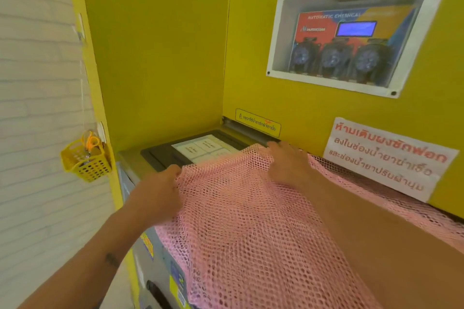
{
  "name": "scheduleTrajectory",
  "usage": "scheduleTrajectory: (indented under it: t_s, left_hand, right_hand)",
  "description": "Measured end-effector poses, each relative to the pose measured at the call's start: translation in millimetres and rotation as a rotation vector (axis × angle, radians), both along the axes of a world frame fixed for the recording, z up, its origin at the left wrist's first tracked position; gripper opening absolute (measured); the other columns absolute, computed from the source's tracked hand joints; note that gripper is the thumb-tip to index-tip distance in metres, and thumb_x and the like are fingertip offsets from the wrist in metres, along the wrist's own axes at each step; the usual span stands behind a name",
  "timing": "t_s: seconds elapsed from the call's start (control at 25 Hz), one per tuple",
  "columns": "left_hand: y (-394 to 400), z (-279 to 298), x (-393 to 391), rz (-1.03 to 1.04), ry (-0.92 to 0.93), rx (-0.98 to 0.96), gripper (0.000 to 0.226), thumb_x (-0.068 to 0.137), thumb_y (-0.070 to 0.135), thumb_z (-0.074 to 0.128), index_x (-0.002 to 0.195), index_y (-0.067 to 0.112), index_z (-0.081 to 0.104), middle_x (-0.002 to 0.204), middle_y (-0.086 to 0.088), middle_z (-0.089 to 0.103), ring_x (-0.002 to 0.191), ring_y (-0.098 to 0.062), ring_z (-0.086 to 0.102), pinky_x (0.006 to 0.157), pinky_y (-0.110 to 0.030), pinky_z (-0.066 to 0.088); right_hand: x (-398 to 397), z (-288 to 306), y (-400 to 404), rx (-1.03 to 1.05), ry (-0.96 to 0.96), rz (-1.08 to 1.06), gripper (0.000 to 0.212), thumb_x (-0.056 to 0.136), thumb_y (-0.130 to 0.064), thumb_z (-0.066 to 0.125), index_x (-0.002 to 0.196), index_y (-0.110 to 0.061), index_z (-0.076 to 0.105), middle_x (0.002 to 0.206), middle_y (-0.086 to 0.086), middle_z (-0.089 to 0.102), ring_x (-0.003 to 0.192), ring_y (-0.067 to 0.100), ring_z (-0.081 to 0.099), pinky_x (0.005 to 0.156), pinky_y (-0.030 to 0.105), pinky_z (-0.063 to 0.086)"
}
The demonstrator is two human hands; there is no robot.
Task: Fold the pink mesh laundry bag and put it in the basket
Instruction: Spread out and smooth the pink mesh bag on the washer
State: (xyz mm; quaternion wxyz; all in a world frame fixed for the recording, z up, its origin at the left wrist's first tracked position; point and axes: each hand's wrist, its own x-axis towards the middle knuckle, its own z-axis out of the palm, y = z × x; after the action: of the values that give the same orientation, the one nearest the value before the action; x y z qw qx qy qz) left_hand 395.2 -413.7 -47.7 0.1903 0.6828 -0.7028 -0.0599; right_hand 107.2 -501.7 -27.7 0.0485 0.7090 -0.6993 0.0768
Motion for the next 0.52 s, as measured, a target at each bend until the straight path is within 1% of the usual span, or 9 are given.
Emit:
scheduleTrajectory:
  t_s: [0.08,0.12,0.2,0.24,0.28,0.32,0.4,0.48,0.52]
  left_hand:
    - [0,5,11,0.009,-0.017,0.093,0.050,0.088,0.008,0.047,0.137,0.019,0.044,0.110,-0.011,0.064,0.083,-0.024,0.057,0.064,-0.030,0.043]
    - [-1,8,15,0.023,-0.051,0.138,0.053,0.087,0.007,0.048,0.138,0.017,0.044,0.122,-0.014,0.062,0.092,-0.026,0.058,0.070,-0.030,0.045]
    - [0,14,22,0.060,-0.119,0.205,0.054,0.087,0.009,0.051,0.140,0.013,0.044,0.137,-0.016,0.054,0.117,-0.031,0.055,0.088,-0.034,0.047]
    - [2,16,22,0.079,-0.141,0.212,0.053,0.088,0.013,0.053,0.140,0.012,0.044,0.140,-0.017,0.052,0.123,-0.033,0.051,0.095,-0.036,0.044]
    - [4,19,22,0.094,-0.151,0.185,0.052,0.089,0.017,0.055,0.140,0.011,0.044,0.141,-0.018,0.050,0.126,-0.035,0.049,0.098,-0.037,0.043]
    - [6,21,21,0.104,-0.150,0.132,0.052,0.089,0.021,0.055,0.139,0.012,0.044,0.141,-0.019,0.050,0.126,-0.037,0.049,0.101,-0.041,0.044]
    - [15,29,10,0.133,-0.168,0.007,0.053,0.088,0.027,0.055,0.139,0.017,0.045,0.141,-0.020,0.048,0.125,-0.043,0.047,0.101,-0.050,0.043]
    - [32,36,-13,0.108,-0.204,-0.110,0.050,0.088,0.033,0.054,0.137,0.023,0.048,0.138,-0.019,0.048,0.122,-0.043,0.048,0.100,-0.055,0.043]
    - [42,36,-28,0.053,-0.184,-0.155,0.047,0.089,0.037,0.054,0.135,0.025,0.050,0.136,-0.017,0.050,0.120,-0.041,0.050,0.099,-0.055,0.043]
  right_hand:
    - [-5,3,12,0.069,0.020,0.015,0.065,0.082,-0.029,0.056,0.145,-0.025,0.040,0.146,0.012,0.043,0.131,0.035,0.043,0.108,0.056,0.037]
    - [-9,5,19,0.113,-0.015,0.020,0.065,0.082,-0.027,0.055,0.146,-0.026,0.041,0.149,0.012,0.041,0.133,0.035,0.042,0.109,0.056,0.036]
    - [-24,10,35,0.161,-0.151,0.043,0.066,0.085,-0.019,0.054,0.148,-0.029,0.039,0.155,0.009,0.037,0.136,0.031,0.042,0.110,0.049,0.038]
    - [-34,14,46,0.170,-0.209,0.063,0.066,0.087,-0.014,0.055,0.149,-0.030,0.039,0.156,0.006,0.037,0.135,0.028,0.043,0.108,0.043,0.040]
    - [-45,18,56,0.185,-0.234,0.080,0.065,0.088,-0.012,0.055,0.149,-0.029,0.039,0.156,0.005,0.038,0.135,0.026,0.043,0.105,0.037,0.041]
    - [-57,22,68,0.203,-0.221,0.091,0.062,0.090,-0.013,0.056,0.148,-0.027,0.040,0.156,0.004,0.037,0.137,0.025,0.042,0.105,0.035,0.040]
    - [-85,28,95,0.240,-0.149,0.094,0.055,0.091,-0.018,0.056,0.145,-0.026,0.044,0.154,0.004,0.039,0.137,0.025,0.041,0.109,0.038,0.039]
    - [-114,33,126,0.276,-0.121,0.084,0.047,0.092,-0.024,0.055,0.139,-0.028,0.049,0.145,0.005,0.047,0.126,0.025,0.048,0.103,0.040,0.044]
    - [-127,34,142,0.287,-0.127,0.078,0.044,0.093,-0.027,0.054,0.137,-0.029,0.050,0.140,0.005,0.050,0.121,0.024,0.051,0.100,0.040,0.047]
